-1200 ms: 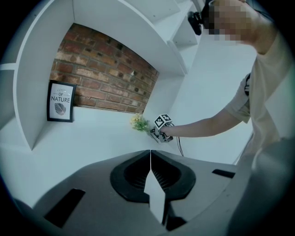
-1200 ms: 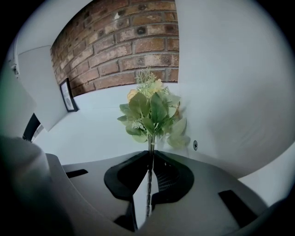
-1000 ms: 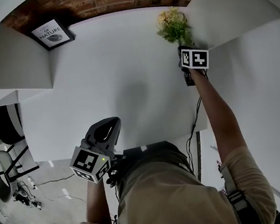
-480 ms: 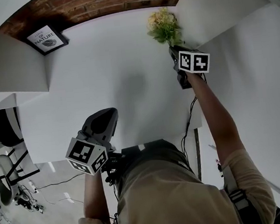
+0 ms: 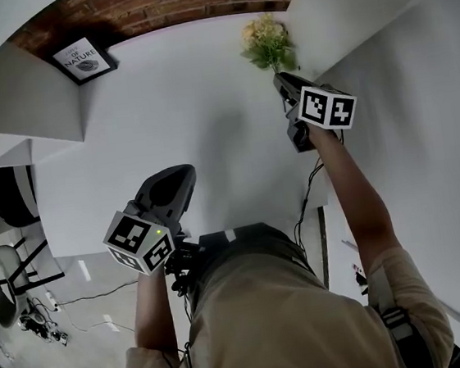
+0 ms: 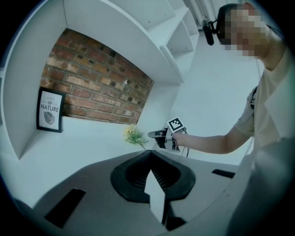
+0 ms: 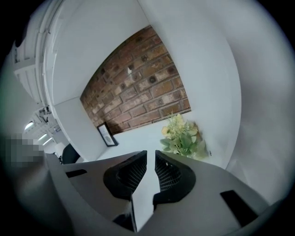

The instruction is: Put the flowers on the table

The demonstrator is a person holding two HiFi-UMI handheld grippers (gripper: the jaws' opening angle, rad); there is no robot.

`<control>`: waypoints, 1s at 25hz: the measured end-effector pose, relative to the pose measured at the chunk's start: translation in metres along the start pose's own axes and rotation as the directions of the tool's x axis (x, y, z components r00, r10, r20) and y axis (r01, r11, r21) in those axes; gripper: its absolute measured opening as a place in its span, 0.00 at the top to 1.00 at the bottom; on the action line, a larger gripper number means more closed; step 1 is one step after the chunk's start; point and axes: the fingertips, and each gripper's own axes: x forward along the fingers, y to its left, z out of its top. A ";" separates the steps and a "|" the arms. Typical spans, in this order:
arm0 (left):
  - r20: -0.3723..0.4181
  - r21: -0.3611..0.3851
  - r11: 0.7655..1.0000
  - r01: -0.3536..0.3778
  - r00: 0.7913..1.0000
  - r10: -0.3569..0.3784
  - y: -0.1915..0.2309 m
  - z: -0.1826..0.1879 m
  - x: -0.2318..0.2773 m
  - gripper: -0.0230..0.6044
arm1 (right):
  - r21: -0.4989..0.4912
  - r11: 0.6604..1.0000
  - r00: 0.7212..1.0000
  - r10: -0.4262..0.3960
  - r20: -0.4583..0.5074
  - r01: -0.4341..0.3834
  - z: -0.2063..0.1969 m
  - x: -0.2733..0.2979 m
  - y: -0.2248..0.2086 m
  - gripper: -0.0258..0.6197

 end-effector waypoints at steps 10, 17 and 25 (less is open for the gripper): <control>0.064 0.045 0.999 0.016 0.998 -0.019 -0.017 0.026 -0.009 0.95 | -0.046 0.953 0.954 0.299 0.014 -0.298 0.005 -0.021 0.085 0.92; 0.137 0.141 0.990 -0.009 0.990 -0.010 -0.029 0.040 -0.020 0.95 | -0.127 0.829 0.839 0.537 -0.091 -0.544 -0.015 -0.056 0.173 0.92; 0.087 0.168 0.976 0.142 0.984 -0.158 -0.058 0.030 -0.035 0.95 | -0.432 0.606 0.732 0.642 -0.229 -0.667 -0.042 -0.091 0.261 0.93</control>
